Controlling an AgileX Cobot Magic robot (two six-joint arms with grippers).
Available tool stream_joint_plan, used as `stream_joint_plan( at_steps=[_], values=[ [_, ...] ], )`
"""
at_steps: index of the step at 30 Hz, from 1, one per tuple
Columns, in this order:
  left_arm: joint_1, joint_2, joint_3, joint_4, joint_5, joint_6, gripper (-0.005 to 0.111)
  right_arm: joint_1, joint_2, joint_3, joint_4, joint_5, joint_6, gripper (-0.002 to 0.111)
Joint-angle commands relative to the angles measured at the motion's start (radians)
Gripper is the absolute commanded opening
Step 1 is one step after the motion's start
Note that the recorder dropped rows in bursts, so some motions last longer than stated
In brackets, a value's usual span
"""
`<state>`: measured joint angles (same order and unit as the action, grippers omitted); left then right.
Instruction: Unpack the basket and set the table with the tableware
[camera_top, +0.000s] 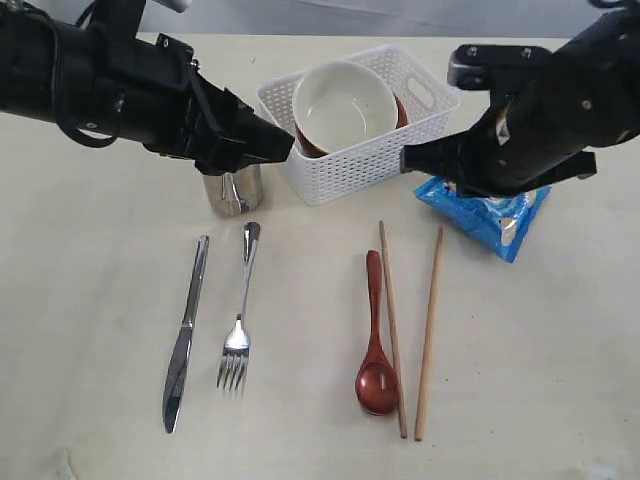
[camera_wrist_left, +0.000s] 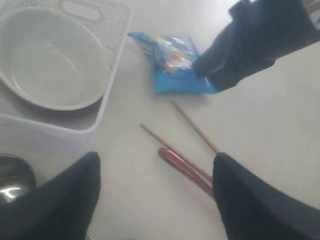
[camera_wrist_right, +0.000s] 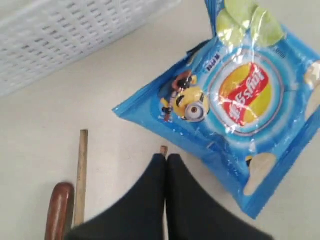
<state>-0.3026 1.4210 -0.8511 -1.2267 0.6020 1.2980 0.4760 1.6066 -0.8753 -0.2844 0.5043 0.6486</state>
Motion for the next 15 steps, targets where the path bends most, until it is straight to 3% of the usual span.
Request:
stream_joint_plan(
  at_steps=[1,4,7,11,15],
  values=[
    [0.002,-0.011,0.006,0.062,-0.061,-0.092,0.061,-0.030,-0.145,-0.008,-0.012,0.029,-0.093,0.000],
    [0.002,-0.011,0.006,0.182,-0.132,-0.254,0.061,-0.119,-0.190,-0.013,-0.005,0.045,-0.173,0.000],
    [0.002,-0.011,0.006,0.240,-0.167,-0.319,0.061,-0.178,-0.176,-0.045,0.137,0.137,-0.317,0.000],
    [0.002,-0.011,0.006,0.240,-0.176,-0.319,0.061,-0.177,-0.134,-0.047,0.457,0.189,-0.600,0.000],
    [0.002,-0.011,0.006,0.240,-0.176,-0.319,0.061,-0.131,-0.059,-0.009,0.492,0.180,-0.603,0.000]
  ],
)
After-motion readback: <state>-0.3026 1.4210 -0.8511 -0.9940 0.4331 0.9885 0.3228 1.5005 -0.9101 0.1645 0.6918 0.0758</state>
